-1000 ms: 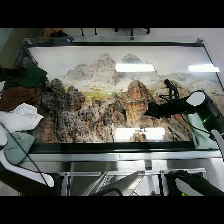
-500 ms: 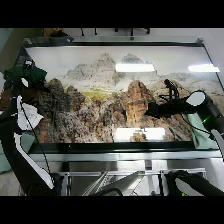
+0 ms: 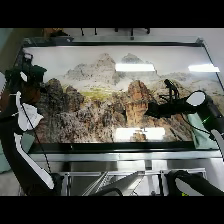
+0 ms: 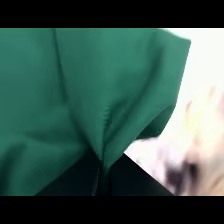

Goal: Fold the shirts.

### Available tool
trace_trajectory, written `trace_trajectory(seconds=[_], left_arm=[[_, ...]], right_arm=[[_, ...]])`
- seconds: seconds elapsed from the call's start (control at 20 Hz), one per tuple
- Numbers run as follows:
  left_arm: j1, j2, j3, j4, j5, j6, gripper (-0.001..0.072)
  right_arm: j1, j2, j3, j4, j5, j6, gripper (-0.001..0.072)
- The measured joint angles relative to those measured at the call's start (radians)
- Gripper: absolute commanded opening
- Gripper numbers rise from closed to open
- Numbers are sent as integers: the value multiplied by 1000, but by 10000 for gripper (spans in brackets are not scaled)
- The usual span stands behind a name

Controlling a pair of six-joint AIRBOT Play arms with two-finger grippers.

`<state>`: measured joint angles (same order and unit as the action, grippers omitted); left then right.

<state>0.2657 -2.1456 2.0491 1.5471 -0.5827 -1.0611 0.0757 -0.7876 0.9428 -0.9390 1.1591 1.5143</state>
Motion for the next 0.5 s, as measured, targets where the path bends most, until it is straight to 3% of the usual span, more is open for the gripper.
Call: trace_trajectory(seconds=[0.25, 0.5], left_arm=[[-101, 246, 22, -7, -23, -110, 16], [-227, 527, -37, -141, -196, -174, 17]], right_arm=[[0, 0, 0, 0, 0, 0, 21], [0, 0, 0, 0, 0, 0, 21]])
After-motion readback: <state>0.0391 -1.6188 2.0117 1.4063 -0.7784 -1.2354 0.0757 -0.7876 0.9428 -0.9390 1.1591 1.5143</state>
